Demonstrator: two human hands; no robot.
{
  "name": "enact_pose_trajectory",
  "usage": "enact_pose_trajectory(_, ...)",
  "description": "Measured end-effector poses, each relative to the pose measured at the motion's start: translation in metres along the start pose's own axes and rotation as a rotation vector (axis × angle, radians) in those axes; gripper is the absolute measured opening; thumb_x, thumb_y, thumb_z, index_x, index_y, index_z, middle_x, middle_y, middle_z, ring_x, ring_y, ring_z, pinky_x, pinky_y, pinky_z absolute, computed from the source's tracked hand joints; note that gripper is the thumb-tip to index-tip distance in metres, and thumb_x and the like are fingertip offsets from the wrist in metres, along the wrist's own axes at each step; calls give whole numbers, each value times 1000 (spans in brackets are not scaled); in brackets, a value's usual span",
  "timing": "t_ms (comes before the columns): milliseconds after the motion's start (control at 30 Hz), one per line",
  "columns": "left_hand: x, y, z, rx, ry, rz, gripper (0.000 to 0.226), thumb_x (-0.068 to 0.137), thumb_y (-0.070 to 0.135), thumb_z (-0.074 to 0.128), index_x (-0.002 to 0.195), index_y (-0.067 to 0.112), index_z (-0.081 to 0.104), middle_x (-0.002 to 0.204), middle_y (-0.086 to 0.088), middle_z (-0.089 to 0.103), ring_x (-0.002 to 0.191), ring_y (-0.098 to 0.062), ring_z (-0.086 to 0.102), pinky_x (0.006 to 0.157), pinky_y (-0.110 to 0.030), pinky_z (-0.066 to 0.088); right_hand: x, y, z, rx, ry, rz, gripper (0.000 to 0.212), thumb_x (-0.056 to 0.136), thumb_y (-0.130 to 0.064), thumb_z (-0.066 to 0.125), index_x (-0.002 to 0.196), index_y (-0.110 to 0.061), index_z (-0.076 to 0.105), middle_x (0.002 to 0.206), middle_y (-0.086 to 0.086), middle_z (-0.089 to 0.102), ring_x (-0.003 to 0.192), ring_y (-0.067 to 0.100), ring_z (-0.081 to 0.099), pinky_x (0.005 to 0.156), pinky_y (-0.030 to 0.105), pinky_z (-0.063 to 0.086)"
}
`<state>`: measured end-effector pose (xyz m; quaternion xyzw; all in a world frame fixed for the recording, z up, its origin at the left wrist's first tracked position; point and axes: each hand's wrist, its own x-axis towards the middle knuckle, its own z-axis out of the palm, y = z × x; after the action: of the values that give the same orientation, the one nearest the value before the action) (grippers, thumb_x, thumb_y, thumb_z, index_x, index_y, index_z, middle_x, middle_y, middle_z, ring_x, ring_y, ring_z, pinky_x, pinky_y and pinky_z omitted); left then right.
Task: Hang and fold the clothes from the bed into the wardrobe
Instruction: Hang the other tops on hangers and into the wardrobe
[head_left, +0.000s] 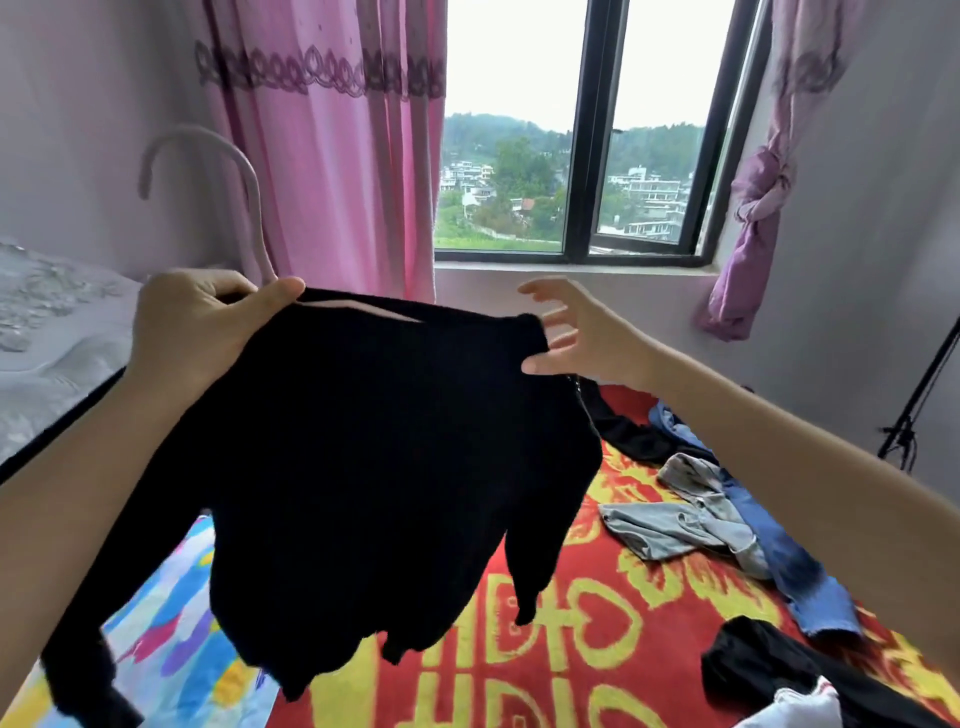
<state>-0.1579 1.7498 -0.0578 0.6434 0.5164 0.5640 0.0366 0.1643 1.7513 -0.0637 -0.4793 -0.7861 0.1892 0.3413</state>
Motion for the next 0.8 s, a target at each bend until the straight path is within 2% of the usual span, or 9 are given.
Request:
enact_pose_trajectory(100, 11, 2, -8, 48, 57, -48, 72, 60, 73, 52, 63, 1, 61, 58, -20, 50, 51, -14, 42, 58, -34, 39, -15, 18, 20, -122, 102, 23, 71, 82, -28, 69, 142, -23, 31, 141, 6, 34, 121, 18, 44, 97, 29, 40)
enact_pose_trajectory(200, 16, 1, -14, 52, 87, -71, 74, 64, 70, 55, 66, -4, 61, 64, -29, 52, 49, -14, 40, 57, -33, 33, -24, 27, 37, -128, 110, 36, 83, 85, -25, 67, 149, -26, 15, 143, 7, 37, 125, 22, 42, 102, 31, 36)
enact_pose_trajectory(300, 17, 2, -15, 63, 81, -52, 61, 77, 55, 64, 67, -6, 61, 61, -28, 49, 51, -17, 41, 56, -31, 32, -18, 35, 41, -91, 224, 69, 69, 87, -12, 63, 146, -20, 28, 124, 10, 56, 109, 24, 55, 99, 36, 44)
enact_pose_trajectory(367, 18, -1, -18, 86, 83, -43, 59, 77, 56, 63, 64, -1, 61, 56, -21, 50, 45, -12, 39, 51, -27, 32, -13, 36, 37, 88, 233, 109, 44, 91, -4, 57, 133, -8, 47, 106, 10, 63, 96, 22, 60, 93, 38, 50)
enact_pose_trajectory(467, 15, -10, -28, 117, 71, -26, 65, 67, 69, 53, 57, 5, 60, 50, -15, 48, 45, -13, 41, 49, -26, 31, -16, 31, 24, 424, 105, 167, 20, 94, -1, 48, 101, -2, 67, 89, 8, 66, 80, 16, 62, 77, 23, 54)
enact_pose_trajectory(533, 12, -16, -34, 111, 59, -19, 67, 69, 68, 52, 56, 2, 57, 51, -17, 47, 47, -12, 39, 53, -32, 31, -17, 22, 9, 505, 76, 208, 41, 96, -12, 45, 67, -14, 74, 66, 0, 68, 57, 8, 63, 55, 16, 53)
enact_pose_trajectory(600, 7, -20, -40, 95, 58, -7, 59, 76, 58, 59, 53, 5, 54, 47, -9, 44, 45, -10, 38, 47, -25, 29, -10, 13, -6, 553, 79, 217, 61, 98, -20, 42, 43, -16, 68, 44, -4, 60, 39, 2, 56, 40, 13, 44)
enact_pose_trajectory(667, 4, -16, -37, 70, 61, -11, 44, 81, 46, 64, 54, 14, 56, 40, 4, 43, 42, -6, 39, 42, -14, 27, 0, 6, -12, 573, 74, 207, 55, 96, -23, 46, 47, -16, 70, 48, -4, 63, 43, 4, 59, 42, 14, 45)
enact_pose_trajectory(800, 4, -5, -24, 22, 108, -27, 47, 86, 33, 64, 45, 18, 48, 32, 14, 41, 38, 1, 43, 43, -7, 30, 13, 0, -2, 529, -76, 149, 26, 91, -30, 52, 75, -14, 65, 60, -10, 64, 54, 2, 58, 52, 16, 47)
